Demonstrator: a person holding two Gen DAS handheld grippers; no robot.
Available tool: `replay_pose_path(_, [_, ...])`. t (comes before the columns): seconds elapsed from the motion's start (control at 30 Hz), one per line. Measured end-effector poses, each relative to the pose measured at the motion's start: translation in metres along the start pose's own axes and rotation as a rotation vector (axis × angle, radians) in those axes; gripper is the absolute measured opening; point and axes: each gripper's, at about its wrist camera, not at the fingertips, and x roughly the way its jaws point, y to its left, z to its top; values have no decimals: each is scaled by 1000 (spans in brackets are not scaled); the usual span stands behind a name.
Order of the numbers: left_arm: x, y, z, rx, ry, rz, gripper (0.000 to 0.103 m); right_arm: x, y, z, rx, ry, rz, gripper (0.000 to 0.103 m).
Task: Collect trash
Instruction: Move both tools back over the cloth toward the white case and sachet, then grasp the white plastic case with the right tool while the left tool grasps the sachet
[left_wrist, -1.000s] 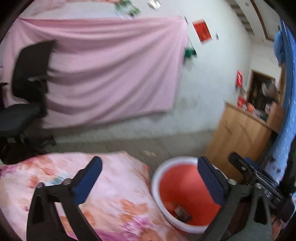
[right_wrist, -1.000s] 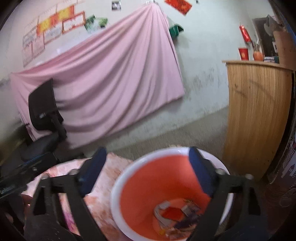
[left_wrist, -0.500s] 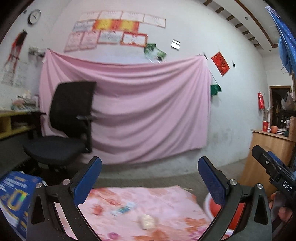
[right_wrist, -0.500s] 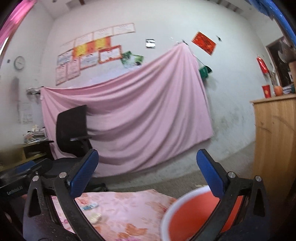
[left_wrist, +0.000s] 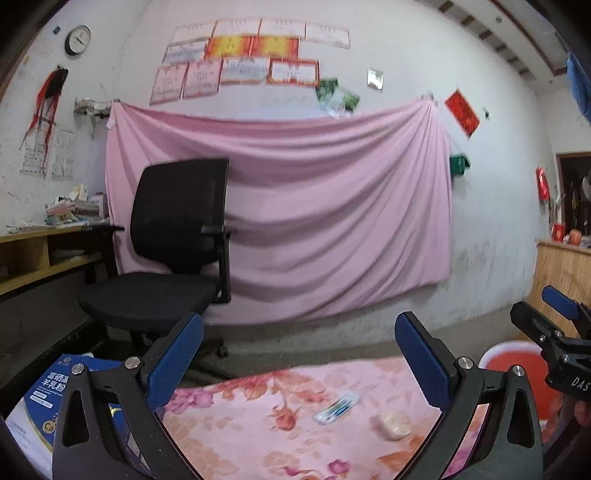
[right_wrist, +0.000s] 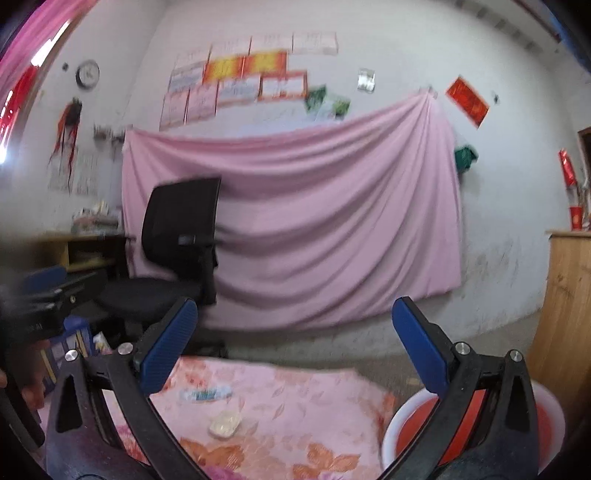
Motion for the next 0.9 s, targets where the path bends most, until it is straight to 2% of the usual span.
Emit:
replay_pose_path(0.23, [48,2,-20,27,180,11,102,45,-7,-19,56,247,22,103])
replay_pose_path(0.43, [88,5,-38,30,353,32,100,83,10,-49,9,509,105,103])
replay_pose_path(0.6, [118,9,-57,24,500,-1,84,110,23,-71,-19,693,204,92])
replay_pose_path(0.67, [130,8,-65,19,561,-26,73,119,26,-81,-9,758,240,90])
replay_pose_path(0.83, [154,-1,-79,49,656,-90,60,138,35,-99,6,890,290,87])
replay_pose_path(0.9, [162,-2,-82,50,683,-104,60,143,37,-104,6,918,295,71])
